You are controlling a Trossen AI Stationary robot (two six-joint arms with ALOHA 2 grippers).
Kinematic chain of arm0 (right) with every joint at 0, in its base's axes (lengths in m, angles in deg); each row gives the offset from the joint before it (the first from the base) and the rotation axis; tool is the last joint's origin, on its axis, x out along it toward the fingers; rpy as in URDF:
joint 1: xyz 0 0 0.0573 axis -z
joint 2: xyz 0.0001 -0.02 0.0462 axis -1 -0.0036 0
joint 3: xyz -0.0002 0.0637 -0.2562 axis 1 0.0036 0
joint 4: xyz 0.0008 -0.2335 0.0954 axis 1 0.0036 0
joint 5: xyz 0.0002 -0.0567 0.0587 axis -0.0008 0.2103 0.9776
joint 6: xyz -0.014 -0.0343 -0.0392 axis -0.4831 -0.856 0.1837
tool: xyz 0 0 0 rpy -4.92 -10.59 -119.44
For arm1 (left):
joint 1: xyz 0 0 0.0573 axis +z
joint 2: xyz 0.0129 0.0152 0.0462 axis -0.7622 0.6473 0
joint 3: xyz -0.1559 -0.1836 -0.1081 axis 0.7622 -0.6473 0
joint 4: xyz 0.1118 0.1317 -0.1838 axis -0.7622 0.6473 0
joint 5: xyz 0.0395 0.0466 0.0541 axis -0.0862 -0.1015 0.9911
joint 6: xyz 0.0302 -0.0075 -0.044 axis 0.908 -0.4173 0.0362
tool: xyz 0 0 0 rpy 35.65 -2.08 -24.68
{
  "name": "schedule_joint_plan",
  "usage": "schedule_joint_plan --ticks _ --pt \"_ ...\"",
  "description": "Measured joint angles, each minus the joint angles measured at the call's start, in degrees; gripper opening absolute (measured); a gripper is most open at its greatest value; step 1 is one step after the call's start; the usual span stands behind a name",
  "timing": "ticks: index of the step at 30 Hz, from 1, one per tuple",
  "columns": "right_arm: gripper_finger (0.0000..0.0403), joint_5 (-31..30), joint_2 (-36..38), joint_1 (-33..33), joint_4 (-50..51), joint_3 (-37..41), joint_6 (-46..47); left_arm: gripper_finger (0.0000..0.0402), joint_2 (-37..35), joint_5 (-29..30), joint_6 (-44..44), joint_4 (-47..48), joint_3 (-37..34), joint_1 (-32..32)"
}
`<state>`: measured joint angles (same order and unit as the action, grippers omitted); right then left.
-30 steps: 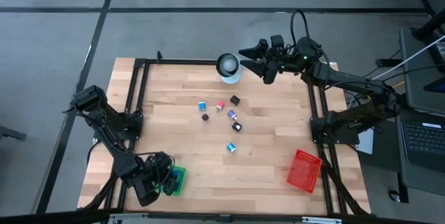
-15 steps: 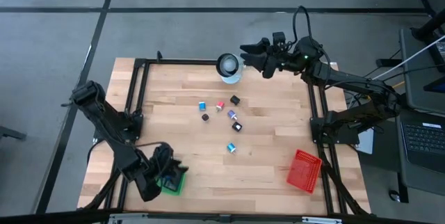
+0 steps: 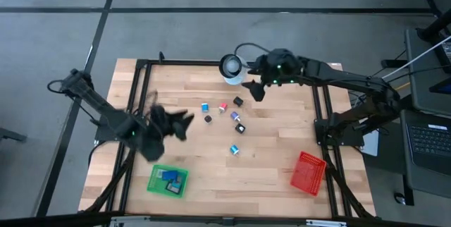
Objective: Pick & Place Office items
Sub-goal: Put the bottom black charger adapter into the red bin
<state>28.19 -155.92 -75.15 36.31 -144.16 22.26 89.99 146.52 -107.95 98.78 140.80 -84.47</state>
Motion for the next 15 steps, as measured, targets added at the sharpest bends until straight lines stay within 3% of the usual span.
schedule_joint_plan --ticks 7,15 --pt "0.0306 -0.16 -3.54 -2.68 1.55 2.12 8.03 0.0239 -7.92 -0.03 21.06 -1.76 0.00 9.28" --pt "0.0306 -6.82 -8.57 -7.42 7.68 2.24 18.30 0.0239 -19.55 -11.20 30.62 7.19 0.04 16.82"
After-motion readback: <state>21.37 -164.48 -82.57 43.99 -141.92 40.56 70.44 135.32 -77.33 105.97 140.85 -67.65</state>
